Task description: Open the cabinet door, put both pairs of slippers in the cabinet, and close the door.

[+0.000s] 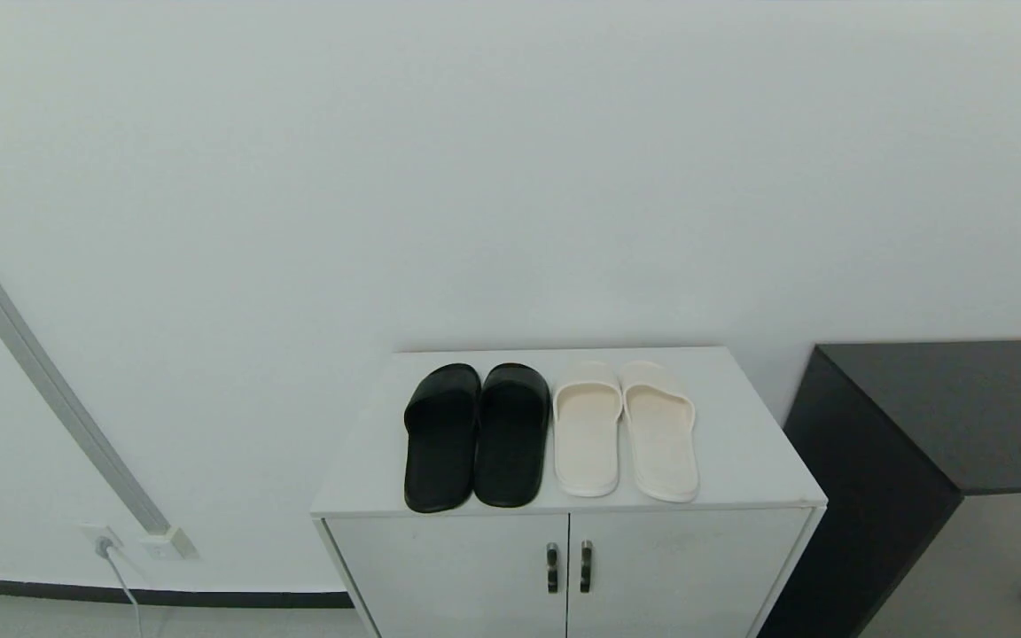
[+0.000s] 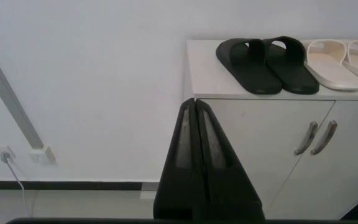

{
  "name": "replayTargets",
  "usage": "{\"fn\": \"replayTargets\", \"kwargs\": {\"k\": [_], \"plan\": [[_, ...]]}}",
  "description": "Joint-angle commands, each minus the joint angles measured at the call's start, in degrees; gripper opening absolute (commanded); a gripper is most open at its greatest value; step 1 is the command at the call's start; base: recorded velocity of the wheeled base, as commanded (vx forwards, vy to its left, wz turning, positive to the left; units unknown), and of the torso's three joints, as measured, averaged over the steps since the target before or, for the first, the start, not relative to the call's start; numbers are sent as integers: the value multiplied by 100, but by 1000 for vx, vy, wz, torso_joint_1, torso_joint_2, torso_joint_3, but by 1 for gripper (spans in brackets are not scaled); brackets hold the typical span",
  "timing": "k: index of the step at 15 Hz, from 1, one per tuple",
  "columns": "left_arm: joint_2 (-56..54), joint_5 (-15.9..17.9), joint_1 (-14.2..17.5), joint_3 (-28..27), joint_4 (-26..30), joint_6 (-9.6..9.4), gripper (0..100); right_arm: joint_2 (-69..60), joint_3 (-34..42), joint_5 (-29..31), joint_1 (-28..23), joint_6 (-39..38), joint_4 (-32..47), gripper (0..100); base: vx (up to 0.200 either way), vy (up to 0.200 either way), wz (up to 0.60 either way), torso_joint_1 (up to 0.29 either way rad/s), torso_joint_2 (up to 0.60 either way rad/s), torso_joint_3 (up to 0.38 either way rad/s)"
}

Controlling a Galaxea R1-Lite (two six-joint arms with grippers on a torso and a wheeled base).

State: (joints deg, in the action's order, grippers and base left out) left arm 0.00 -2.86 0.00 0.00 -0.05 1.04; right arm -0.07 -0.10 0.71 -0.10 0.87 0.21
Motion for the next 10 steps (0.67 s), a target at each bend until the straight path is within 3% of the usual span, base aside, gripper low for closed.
{"fn": "replayTargets", "kwargs": {"k": [1, 2, 4, 6, 8, 10], "plan": [[0, -4, 0, 0, -4, 2, 0, 7, 1, 0, -8, 1, -3, 100, 0, 0, 0, 0, 0, 0], [0, -4, 0, 0, -4, 2, 0, 7, -43, 52, -8, 19, -47, 100, 0, 0, 0, 0, 0, 0], [0, -4, 0, 0, -4, 2, 0, 913, -1502, 61, 19, -667, 181, 100, 0, 0, 0, 0, 0, 0], [0, -21, 0, 0, -4, 2, 0, 1194, -1045, -97, 36, 72, 682, 100, 0, 0, 0, 0, 0, 0], [0, -12, 0, 0, -4, 2, 0, 1361, -799, -290, 62, 63, 559, 100, 0, 0, 0, 0, 0, 0], [0, -4, 0, 0, 5, 2, 0, 1862, -1098, -528, 71, 63, 551, 100, 0, 0, 0, 0, 0, 0]]}}
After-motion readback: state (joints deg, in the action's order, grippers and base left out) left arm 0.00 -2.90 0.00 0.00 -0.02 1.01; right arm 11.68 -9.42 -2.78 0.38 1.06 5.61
